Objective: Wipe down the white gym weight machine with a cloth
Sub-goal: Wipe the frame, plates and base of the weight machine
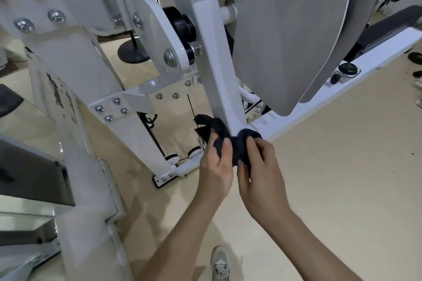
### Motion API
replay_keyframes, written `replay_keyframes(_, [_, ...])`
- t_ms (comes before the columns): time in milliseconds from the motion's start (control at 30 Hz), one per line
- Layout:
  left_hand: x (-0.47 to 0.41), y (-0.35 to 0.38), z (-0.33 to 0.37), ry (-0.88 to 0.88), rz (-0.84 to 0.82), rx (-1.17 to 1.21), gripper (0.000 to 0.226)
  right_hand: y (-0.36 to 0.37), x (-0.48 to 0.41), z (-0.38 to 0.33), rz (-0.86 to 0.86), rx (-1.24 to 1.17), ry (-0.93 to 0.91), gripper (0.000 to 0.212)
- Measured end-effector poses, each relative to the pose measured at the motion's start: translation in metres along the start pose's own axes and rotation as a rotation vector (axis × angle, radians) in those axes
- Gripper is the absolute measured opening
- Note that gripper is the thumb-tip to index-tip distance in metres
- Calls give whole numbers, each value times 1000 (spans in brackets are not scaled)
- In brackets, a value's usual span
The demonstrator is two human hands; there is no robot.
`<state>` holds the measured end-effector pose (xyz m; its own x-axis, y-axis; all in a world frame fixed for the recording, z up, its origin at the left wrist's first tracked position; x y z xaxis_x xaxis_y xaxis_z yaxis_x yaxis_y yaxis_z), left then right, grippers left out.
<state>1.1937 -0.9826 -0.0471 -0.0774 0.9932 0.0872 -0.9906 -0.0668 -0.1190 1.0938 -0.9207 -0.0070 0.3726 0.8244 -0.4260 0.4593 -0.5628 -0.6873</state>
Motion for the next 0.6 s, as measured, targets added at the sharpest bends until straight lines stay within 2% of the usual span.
replay_keyframes(100, [0,6,6,65,40,-139,37,14,5,0,-127,203,18,53])
replay_keyframes(200, [13,2,0,89,18,-268,36,15,23,6,-228,277,46,45])
replay_keyframes(300, [24,-8,0,97,-35,-314,22,2,15,-2,-106,220,-8,23])
replay_keyframes(434, [16,-12,28,161,-69,-307,25,-7,-11,-12,17,38,-76,34])
replay_keyframes(534, [11,3,59,368,-73,-439,38,13,-17,-14,-124,-16,-76,56])
replay_keyframes(601, [20,1,70,541,-90,-555,36,24,-9,-18,-185,-200,25,62])
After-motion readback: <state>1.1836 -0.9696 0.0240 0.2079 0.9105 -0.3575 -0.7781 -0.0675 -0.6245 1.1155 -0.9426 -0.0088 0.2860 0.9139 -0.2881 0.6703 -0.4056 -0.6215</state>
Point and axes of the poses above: each hand's wrist, its own x-axis away from the middle knuckle, its own y-axis out of the palm, z = x × y, the point moved 7 cm from there along -x, towards the middle knuckle, and after that the axes turned 12 degrees about z, right-handed, at the moved point
